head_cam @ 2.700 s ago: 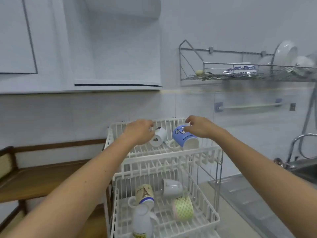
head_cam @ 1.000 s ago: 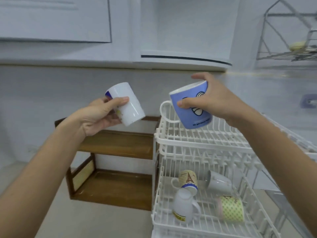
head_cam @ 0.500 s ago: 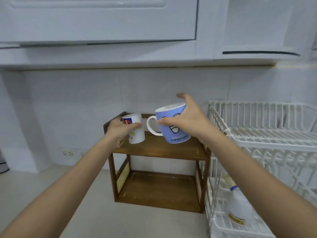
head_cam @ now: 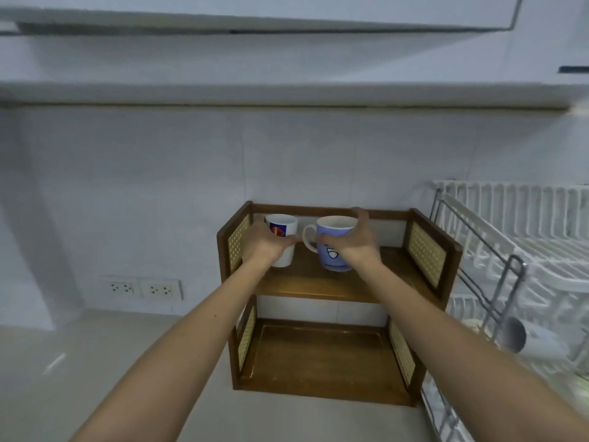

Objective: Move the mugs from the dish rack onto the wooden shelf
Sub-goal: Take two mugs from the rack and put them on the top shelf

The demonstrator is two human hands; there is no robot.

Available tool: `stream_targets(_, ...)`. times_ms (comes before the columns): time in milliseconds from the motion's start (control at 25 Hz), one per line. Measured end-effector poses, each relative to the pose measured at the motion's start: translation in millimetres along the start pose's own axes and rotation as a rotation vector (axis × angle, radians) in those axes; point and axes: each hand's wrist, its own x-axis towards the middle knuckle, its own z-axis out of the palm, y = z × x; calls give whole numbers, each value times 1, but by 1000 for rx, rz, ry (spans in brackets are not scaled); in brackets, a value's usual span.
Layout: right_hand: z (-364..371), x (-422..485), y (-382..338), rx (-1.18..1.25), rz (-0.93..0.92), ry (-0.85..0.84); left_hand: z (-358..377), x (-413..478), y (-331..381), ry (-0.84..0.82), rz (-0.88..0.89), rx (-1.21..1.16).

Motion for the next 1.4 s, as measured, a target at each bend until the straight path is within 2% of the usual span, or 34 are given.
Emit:
stream_targets(280,33,10,22,18,-32,147,16,25,-25,-22,-31,-75)
stream_targets(600,26,15,31,24,-104,-29,16,16,-35,-9,19,-57)
stream_targets(960,24,12,32,9,-101,-29,15,4,-33,0,16,-55)
stream_targets(1120,20,6,34,42,-82,-94,11,-2,-33,-24,32,-108)
stream_targets(1400,-1,-19,30,-68,-94,-110,6,-27,-23,102,36,-23)
